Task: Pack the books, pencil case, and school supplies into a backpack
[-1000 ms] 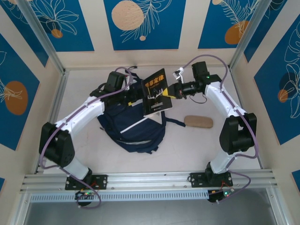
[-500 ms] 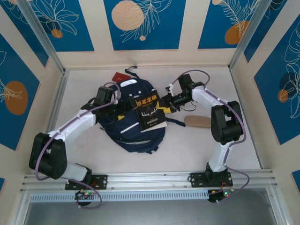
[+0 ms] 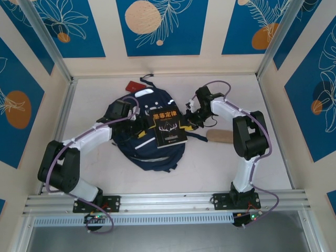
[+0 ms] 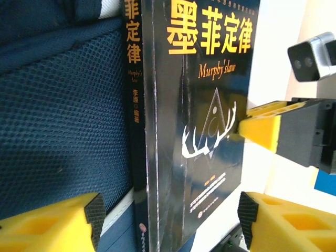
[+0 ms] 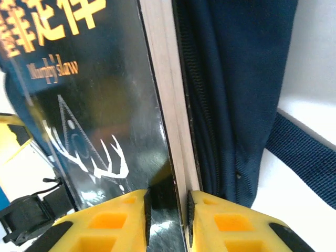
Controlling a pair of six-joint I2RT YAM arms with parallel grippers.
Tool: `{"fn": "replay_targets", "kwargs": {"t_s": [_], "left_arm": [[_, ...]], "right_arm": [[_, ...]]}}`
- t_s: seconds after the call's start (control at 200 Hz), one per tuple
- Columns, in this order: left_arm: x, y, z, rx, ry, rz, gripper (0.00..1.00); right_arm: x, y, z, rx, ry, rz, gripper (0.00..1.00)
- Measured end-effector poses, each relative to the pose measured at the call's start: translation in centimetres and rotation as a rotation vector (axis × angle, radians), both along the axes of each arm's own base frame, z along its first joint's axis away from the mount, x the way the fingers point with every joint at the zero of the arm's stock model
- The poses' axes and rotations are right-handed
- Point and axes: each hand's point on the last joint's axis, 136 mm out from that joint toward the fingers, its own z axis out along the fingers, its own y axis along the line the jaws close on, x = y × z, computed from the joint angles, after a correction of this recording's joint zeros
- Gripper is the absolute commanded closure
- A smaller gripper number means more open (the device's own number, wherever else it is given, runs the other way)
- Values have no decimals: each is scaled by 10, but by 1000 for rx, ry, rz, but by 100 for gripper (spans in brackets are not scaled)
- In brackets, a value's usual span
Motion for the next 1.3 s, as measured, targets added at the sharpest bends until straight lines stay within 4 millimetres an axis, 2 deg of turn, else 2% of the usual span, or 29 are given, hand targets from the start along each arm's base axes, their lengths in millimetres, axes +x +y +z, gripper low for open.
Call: {"fn": "replay_targets", "kwargs": {"t_s": [0.075, 0.315, 0.695, 0.765, 0.88, 1.025, 1.115, 1.21, 1.3], "left_arm": [[2, -6, -5, -19, 9, -11, 44], [6, -14, -28, -33, 64, -16, 42], [13, -33, -26, -133, 59, -61, 54], [13, -34, -26, -138, 59, -66, 59], [11, -33, -27, -131, 58, -75, 74], [10, -32, -27, -111, 58, -86, 90], [10, -31, -19, -98, 41, -92, 100], [8, -29, -8, -84, 20, -83, 100], [7, -24, 8, -75, -10, -62, 100]], "right_arm": [[-1, -1, -7, -18, 14, -3, 76], [1, 0, -6, -50, 16, 3, 78], [0, 3, -14, -71, 31, 17, 80], [0, 3, -14, -76, 30, 16, 81], [1, 1, -15, -86, 27, 15, 79], [2, 1, -14, -104, 23, 7, 68], [2, 3, -7, -97, 0, 3, 55], [-3, 3, 14, -74, -55, -10, 39], [-10, 0, 49, -23, -128, -45, 28]]}}
